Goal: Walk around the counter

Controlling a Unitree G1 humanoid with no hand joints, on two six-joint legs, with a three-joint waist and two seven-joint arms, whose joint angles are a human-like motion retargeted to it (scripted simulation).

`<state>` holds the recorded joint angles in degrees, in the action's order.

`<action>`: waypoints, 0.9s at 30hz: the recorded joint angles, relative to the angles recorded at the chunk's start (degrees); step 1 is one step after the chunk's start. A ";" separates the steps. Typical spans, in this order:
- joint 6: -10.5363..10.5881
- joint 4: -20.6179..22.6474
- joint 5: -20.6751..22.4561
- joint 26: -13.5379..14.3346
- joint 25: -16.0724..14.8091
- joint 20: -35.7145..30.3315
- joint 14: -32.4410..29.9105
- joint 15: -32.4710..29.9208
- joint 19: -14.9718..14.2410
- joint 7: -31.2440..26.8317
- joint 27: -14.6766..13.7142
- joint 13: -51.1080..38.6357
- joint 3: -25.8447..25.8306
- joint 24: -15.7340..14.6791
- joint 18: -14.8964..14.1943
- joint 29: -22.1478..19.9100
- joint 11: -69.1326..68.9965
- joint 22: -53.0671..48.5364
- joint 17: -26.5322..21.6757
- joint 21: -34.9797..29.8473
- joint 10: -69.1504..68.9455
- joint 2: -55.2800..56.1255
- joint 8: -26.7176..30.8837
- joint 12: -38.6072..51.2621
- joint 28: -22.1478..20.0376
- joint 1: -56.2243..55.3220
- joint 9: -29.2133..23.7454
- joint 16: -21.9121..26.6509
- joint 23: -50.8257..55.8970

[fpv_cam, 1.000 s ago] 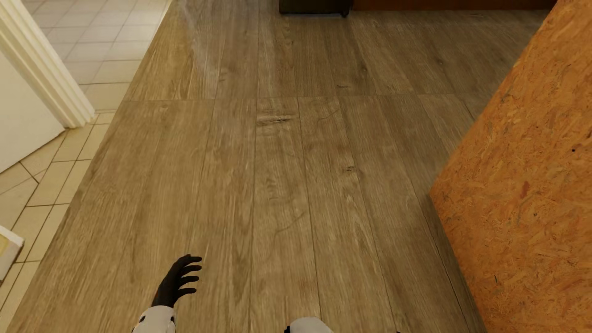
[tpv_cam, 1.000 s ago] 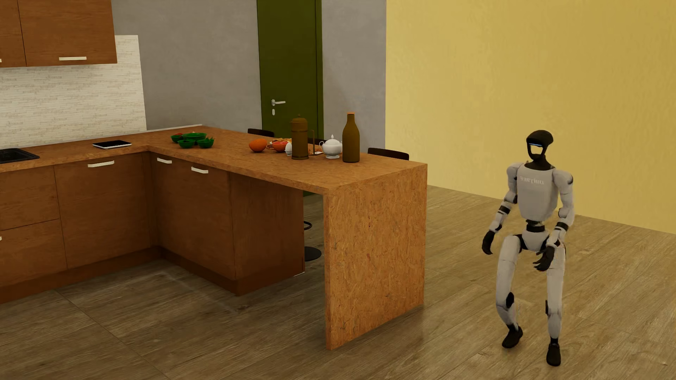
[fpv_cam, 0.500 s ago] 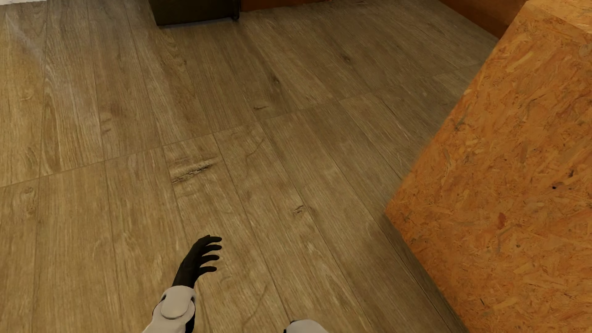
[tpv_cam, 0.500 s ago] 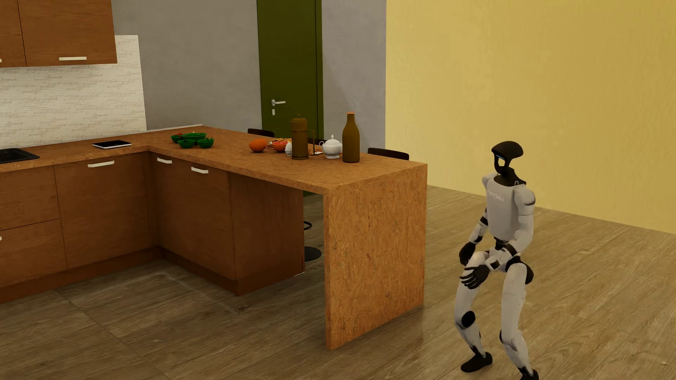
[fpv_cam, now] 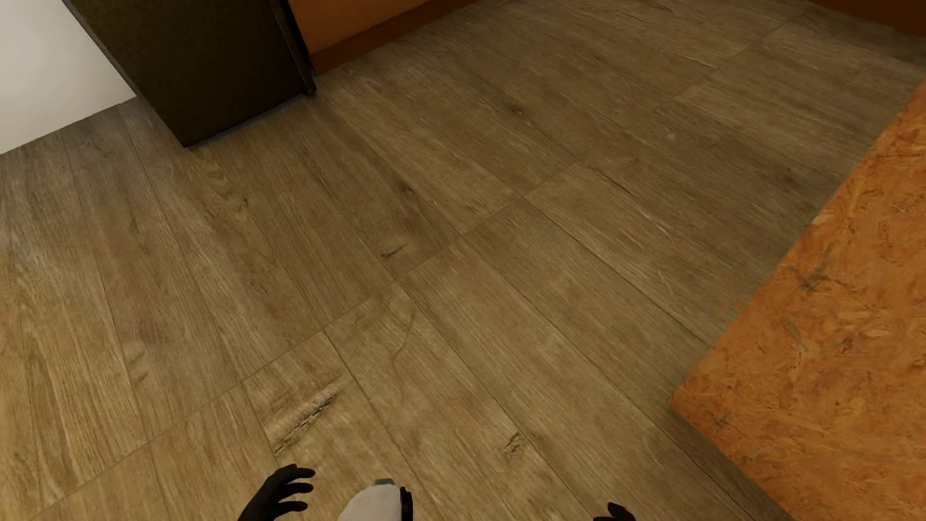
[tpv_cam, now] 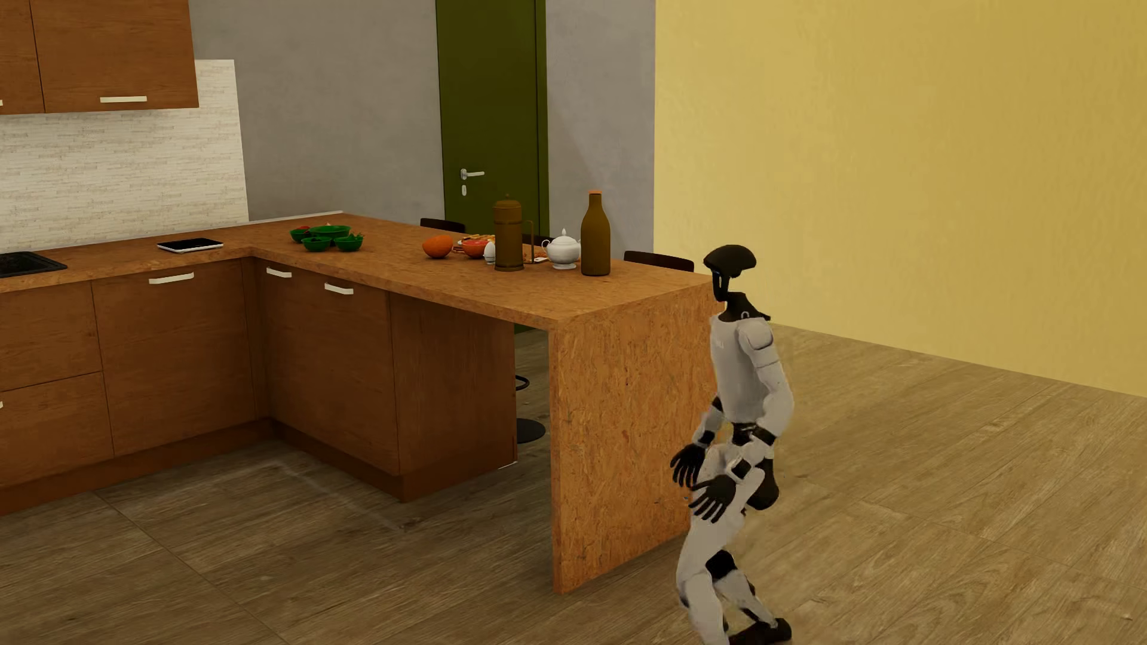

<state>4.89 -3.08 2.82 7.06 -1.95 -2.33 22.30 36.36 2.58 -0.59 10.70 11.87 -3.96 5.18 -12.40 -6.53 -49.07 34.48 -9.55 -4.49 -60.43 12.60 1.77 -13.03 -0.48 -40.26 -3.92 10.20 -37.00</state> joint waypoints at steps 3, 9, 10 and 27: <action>-0.98 -2.00 -0.27 -1.43 0.58 1.27 -6.86 -18.96 2.49 2.92 1.06 -4.84 -3.66 -0.99 2.22 1.37 -25.16 5.23 1.04 0.95 9.63 9.05 -1.60 0.91 -2.18 2.94 -0.81 6.28 0.77; -8.38 -3.44 -2.69 1.67 3.47 -8.36 -6.80 -6.10 -0.25 -0.29 -2.04 6.39 -9.66 -5.38 2.12 6.56 -4.44 0.55 -2.70 -2.23 -7.17 12.34 -3.76 11.41 -8.48 7.48 1.89 -2.18 -6.32; -6.63 -2.00 -1.22 2.52 1.33 -4.80 -3.79 -4.93 -0.50 -0.89 -1.97 5.26 -6.48 -3.40 1.97 5.41 -2.30 0.50 -1.16 0.37 -5.56 8.53 -2.73 7.05 -6.12 5.62 1.35 -2.67 -2.68; 2.04 -5.75 1.33 -7.97 3.49 1.68 -9.65 -4.55 0.73 0.82 -4.90 -6.07 -0.90 1.00 -1.89 4.87 -9.66 3.32 1.48 0.52 13.03 3.25 1.41 -1.93 -1.26 -0.25 0.49 4.02 3.05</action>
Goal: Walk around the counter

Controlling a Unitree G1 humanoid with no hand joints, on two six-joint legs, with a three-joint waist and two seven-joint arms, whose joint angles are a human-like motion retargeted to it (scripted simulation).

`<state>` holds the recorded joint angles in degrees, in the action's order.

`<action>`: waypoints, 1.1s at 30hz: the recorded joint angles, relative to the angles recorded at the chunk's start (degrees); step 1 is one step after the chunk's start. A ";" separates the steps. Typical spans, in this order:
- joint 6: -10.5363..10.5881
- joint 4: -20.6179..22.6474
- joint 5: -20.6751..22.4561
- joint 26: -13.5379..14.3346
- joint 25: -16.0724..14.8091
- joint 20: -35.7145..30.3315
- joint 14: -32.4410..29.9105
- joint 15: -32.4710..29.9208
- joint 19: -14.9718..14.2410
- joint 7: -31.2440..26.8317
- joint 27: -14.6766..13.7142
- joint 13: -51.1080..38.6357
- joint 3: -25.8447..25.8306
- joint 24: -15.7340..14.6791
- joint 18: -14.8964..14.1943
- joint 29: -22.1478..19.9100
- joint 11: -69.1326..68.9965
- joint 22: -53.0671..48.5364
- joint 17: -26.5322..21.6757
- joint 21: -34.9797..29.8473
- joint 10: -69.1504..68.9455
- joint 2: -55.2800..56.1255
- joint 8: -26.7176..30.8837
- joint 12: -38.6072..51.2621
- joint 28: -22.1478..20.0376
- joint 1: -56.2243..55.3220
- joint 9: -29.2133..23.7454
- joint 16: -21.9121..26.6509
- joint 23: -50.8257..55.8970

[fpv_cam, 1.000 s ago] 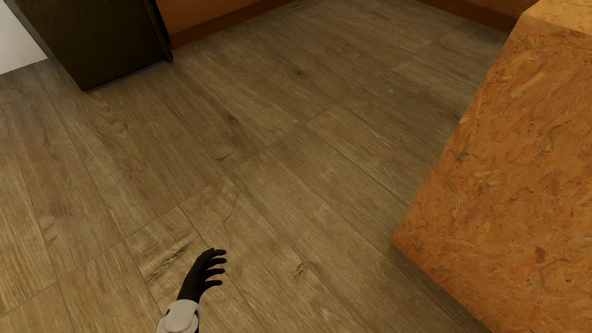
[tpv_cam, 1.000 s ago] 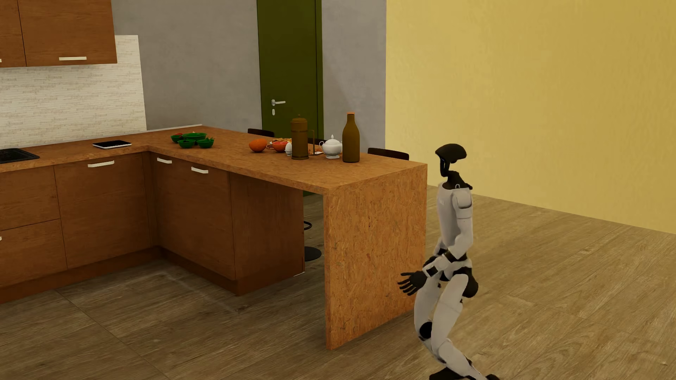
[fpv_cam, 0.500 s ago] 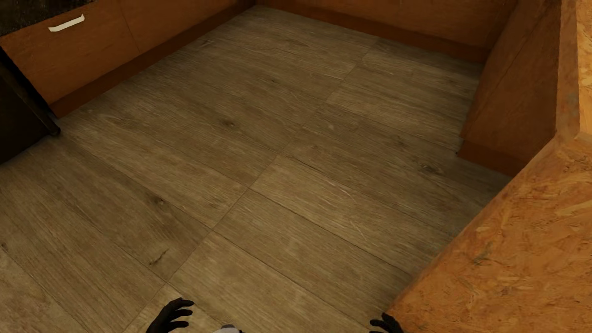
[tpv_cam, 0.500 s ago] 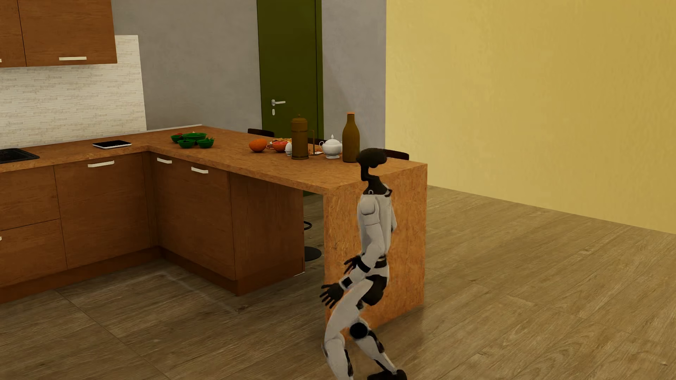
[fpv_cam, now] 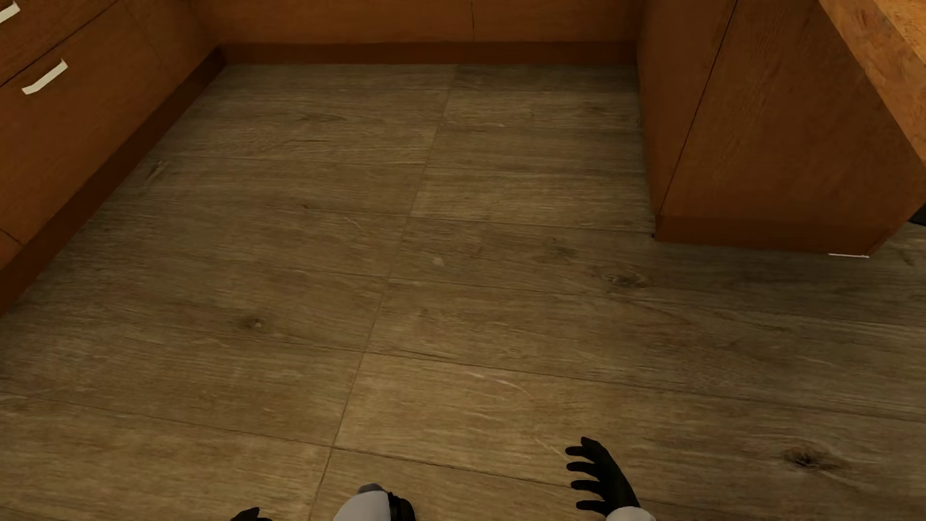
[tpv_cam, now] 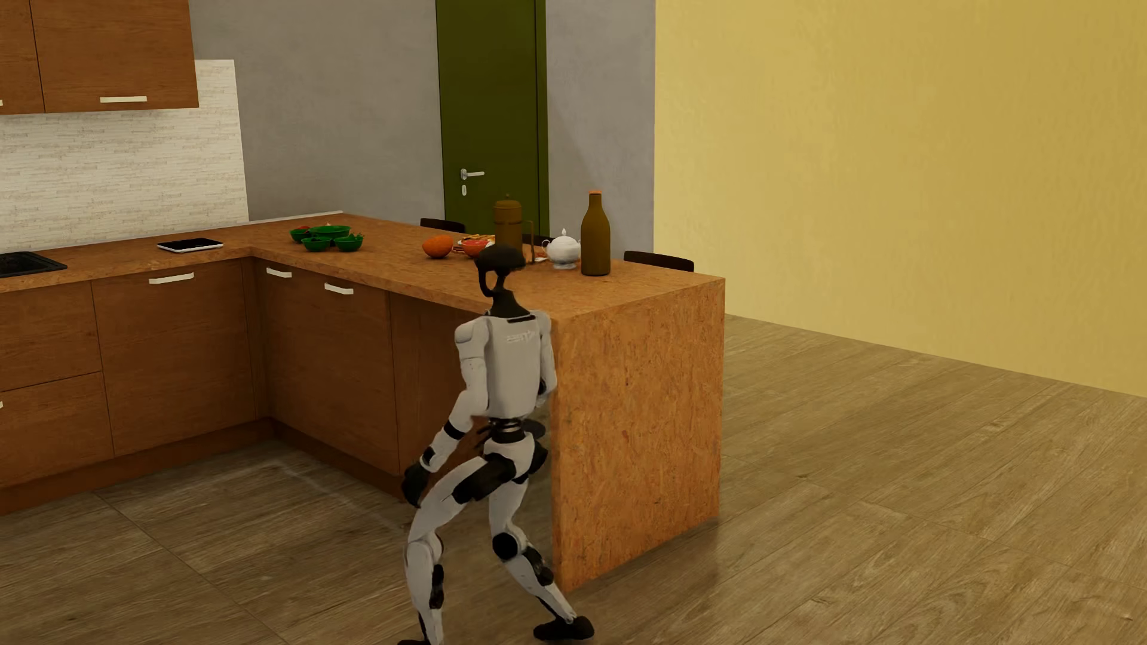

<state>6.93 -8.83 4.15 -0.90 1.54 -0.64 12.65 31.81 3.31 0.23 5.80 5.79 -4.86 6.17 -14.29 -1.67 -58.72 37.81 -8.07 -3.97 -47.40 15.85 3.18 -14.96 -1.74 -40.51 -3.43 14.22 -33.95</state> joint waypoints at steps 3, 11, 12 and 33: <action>-9.52 -1.06 -6.18 6.71 -1.21 -1.23 3.81 -11.53 0.76 6.57 -0.74 5.90 -8.18 -7.87 12.41 5.88 -15.25 -1.31 -1.24 1.68 -0.51 11.20 -6.56 8.78 -9.76 8.88 -1.18 -0.35 -1.70; -7.19 -0.63 -2.11 7.55 -8.77 0.02 14.76 3.05 -1.99 -1.77 2.46 4.33 -1.65 0.27 6.41 -4.96 0.07 0.39 3.49 0.09 -8.34 2.42 -2.28 0.23 0.27 9.62 1.59 -1.26 0.07; -7.66 -0.70 -3.00 4.51 -9.81 -0.72 17.09 -3.63 1.34 0.40 0.60 3.10 -2.79 -0.98 7.07 -1.98 -8.57 1.18 2.67 -1.94 -7.55 5.85 -2.18 0.20 0.26 12.74 1.60 0.75 -2.20; -4.87 7.41 -6.14 0.01 -2.62 1.12 8.19 -14.54 2.72 -2.00 -11.06 -0.03 3.87 -3.25 8.75 3.93 8.54 -2.68 -0.54 -0.79 4.14 12.48 -2.52 3.98 4.27 15.89 -3.24 -1.53 -0.28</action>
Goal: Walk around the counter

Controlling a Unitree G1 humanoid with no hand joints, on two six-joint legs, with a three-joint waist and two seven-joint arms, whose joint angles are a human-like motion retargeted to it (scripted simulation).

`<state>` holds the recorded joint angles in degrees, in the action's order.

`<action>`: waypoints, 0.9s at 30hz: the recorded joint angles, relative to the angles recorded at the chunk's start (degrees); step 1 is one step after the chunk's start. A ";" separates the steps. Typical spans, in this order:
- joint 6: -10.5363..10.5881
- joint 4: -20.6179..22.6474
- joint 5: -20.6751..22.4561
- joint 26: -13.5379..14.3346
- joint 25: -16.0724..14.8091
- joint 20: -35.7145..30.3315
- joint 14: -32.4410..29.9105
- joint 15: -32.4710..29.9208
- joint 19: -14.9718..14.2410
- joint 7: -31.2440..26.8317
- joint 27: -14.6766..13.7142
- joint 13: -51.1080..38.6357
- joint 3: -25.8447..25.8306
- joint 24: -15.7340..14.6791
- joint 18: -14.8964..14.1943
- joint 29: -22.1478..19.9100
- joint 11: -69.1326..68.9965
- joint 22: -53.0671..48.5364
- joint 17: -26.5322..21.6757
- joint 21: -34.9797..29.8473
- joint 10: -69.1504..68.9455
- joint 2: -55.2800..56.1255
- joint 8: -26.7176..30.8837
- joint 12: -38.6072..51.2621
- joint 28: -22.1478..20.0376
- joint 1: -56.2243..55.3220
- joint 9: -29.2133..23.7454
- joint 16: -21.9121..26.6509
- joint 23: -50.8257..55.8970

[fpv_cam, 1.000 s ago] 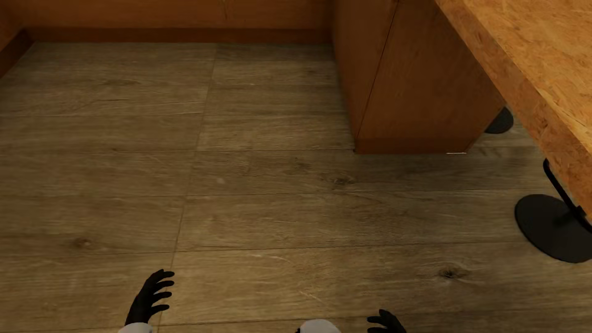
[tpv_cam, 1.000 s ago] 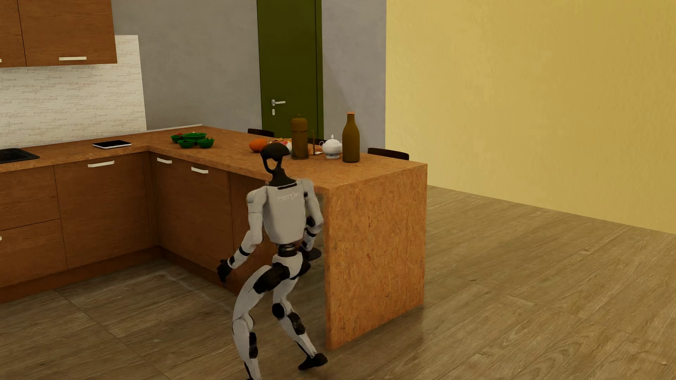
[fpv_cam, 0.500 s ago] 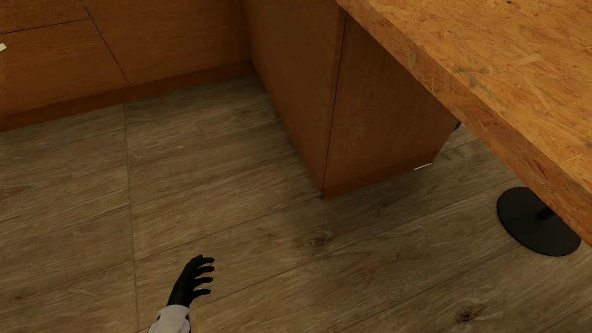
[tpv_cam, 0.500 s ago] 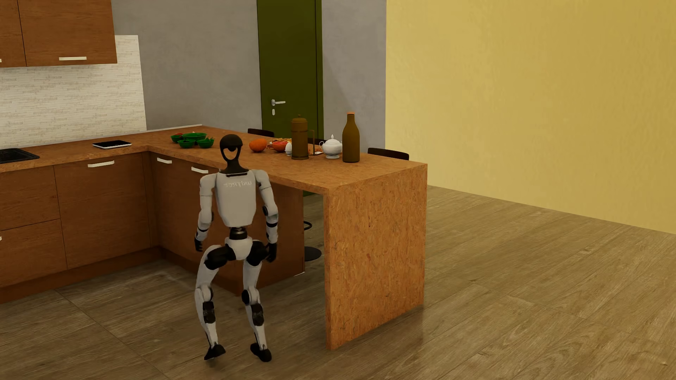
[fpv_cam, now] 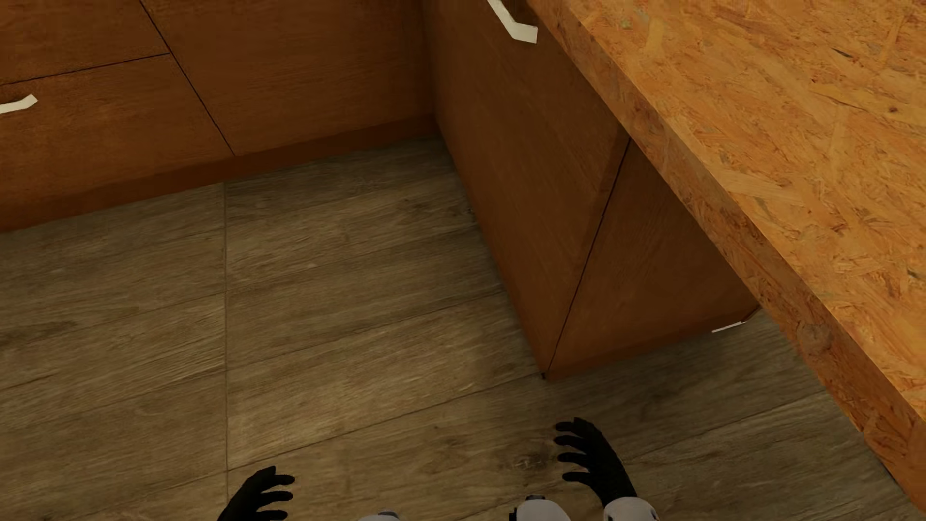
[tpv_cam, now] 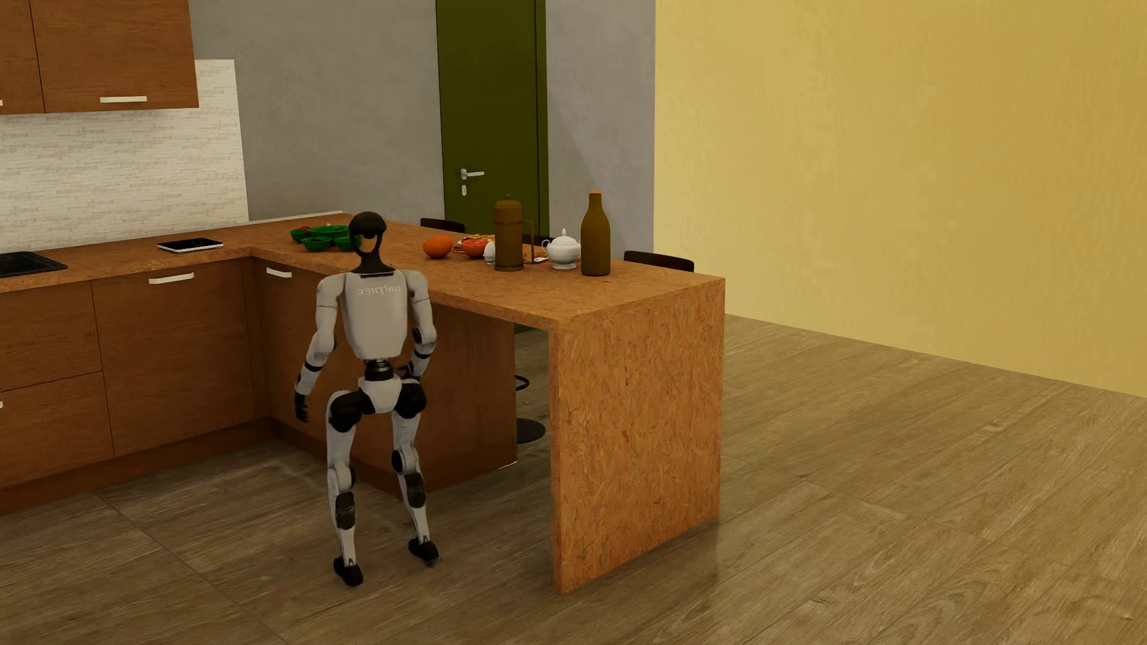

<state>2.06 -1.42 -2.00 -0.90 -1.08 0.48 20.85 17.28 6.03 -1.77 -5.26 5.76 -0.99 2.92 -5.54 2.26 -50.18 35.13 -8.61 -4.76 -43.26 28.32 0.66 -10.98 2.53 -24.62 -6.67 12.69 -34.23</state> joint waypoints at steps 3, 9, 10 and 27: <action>-0.71 0.17 -0.54 -3.62 -1.33 -5.04 -1.07 2.41 -9.12 0.73 3.06 2.26 -2.31 -2.72 5.78 0.05 7.78 -1.84 -1.30 0.85 -4.04 -3.75 1.35 4.00 -4.96 -0.71 2.46 -3.48 -2.27; -3.53 -0.76 0.52 -2.54 0.52 -2.48 -0.16 0.70 -8.51 -0.83 10.75 5.36 -3.03 -5.44 2.93 -2.62 11.27 -0.34 0.15 1.01 2.87 -6.48 0.61 3.30 -5.04 3.96 3.21 -1.79 -2.24; -3.49 -0.58 0.32 -2.75 0.26 -1.92 -0.78 0.06 -8.61 -1.21 10.46 4.49 -2.77 -5.47 3.02 -2.36 12.22 -0.47 -0.39 1.87 3.44 -6.80 0.21 3.13 -4.43 3.89 3.22 -2.33 -2.69; -1.94 0.13 -0.63 -1.12 0.54 -1.77 -2.23 -0.96 -8.92 -0.63 11.07 4.83 -2.70 -2.14 3.28 -0.52 12.21 -1.53 0.43 1.50 4.41 -6.08 0.47 1.39 -0.01 3.75 5.17 -1.80 -2.79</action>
<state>0.13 -1.28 -2.62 -2.01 -0.54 -1.29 18.61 16.32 -2.89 -2.40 5.81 10.60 -3.69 0.78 -2.26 1.74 -37.98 33.60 -8.18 -3.26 -38.85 22.25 1.13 -9.59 2.52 -20.87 -1.50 10.88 -37.02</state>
